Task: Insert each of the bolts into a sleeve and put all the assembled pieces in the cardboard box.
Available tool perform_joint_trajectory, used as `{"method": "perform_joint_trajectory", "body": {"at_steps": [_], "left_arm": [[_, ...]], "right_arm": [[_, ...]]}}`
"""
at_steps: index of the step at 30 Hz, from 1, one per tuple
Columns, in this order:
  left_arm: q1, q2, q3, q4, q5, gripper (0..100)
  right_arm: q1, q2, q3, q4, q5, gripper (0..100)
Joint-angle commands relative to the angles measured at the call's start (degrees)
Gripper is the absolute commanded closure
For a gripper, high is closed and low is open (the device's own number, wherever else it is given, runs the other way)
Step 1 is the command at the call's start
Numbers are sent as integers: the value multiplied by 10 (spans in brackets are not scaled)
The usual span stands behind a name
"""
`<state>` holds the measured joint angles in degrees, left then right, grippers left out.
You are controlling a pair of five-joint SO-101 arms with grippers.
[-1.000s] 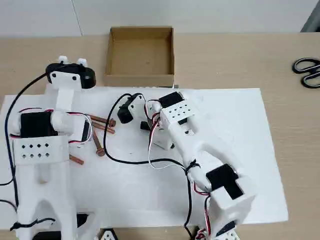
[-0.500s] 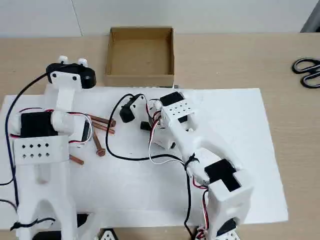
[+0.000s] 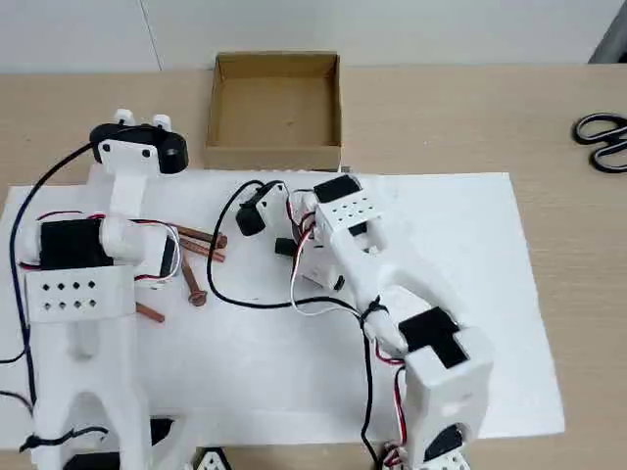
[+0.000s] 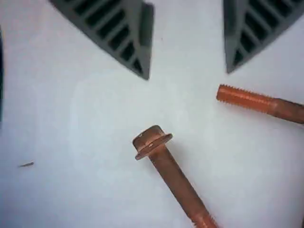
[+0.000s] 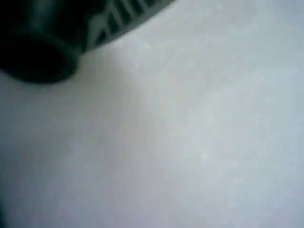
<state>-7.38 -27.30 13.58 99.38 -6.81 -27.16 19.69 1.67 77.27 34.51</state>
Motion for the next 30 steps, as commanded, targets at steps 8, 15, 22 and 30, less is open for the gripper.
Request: {"method": "perform_joint_trajectory", "body": {"at_steps": [8,15,22,30], "left_arm": [[1,-2,-2,-2,0,900],[0,-2,-6,-2,3,919],[-1,68,-7,9,30,942],[-32,133,-36,10,78,958]], "right_arm": [[13,-98,-26,45,-36,992],[36,-191,-49,126,-69,995],[187,-220,-50,196,-106,995],[357,-282,-47,217,-124,995]]}}
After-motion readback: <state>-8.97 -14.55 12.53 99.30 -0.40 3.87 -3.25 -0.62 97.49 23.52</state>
